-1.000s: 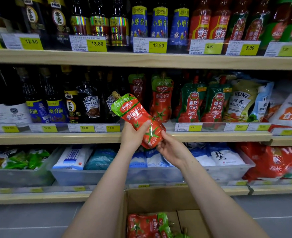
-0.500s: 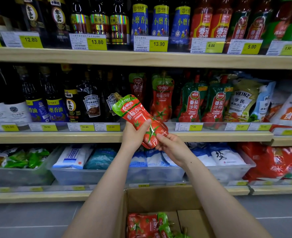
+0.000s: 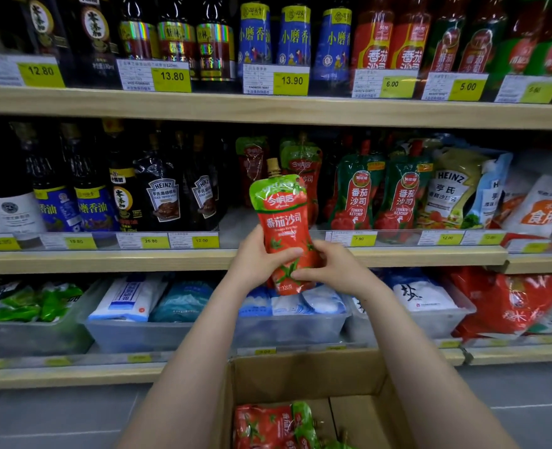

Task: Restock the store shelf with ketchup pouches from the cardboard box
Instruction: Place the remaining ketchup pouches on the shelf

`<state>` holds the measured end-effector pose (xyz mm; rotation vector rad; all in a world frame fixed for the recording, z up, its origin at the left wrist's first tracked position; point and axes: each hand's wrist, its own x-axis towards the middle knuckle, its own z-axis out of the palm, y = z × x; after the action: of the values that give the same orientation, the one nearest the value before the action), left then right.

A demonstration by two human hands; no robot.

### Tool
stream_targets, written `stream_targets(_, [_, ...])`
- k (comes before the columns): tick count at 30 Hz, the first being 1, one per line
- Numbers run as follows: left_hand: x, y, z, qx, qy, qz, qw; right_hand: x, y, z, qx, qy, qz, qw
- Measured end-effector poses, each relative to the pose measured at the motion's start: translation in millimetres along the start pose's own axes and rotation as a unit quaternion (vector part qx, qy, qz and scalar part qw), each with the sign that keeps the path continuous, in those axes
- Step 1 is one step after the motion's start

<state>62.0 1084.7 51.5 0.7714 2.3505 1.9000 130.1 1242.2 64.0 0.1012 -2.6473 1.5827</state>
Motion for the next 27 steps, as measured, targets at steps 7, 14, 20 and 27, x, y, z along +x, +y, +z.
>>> stream_targets(7, [1.0, -4.0, 9.3, -0.053, 0.008, -0.015, 0.998, -1.8, 8.9, -13.1, 0.061, 0.052, -0.010, 0.997])
stream_targets(14, [5.2, -0.7, 16.8, -0.147, 0.051, -0.003, 0.988, 3.8, 8.2, -19.1, 0.109, 0.102, -0.044, 0.988])
stream_targets(20, [5.8, 2.6, 18.3, -0.155, 0.035, 0.020, 0.987, 6.4, 16.5, -22.1, 0.089, 0.091, -0.037, 0.991])
stream_targets(27, [26.0, 21.2, 19.4, -0.134, 0.043, 0.085, 0.986, 17.6, 5.3, -29.1, 0.041, 0.175, -0.094, 0.979])
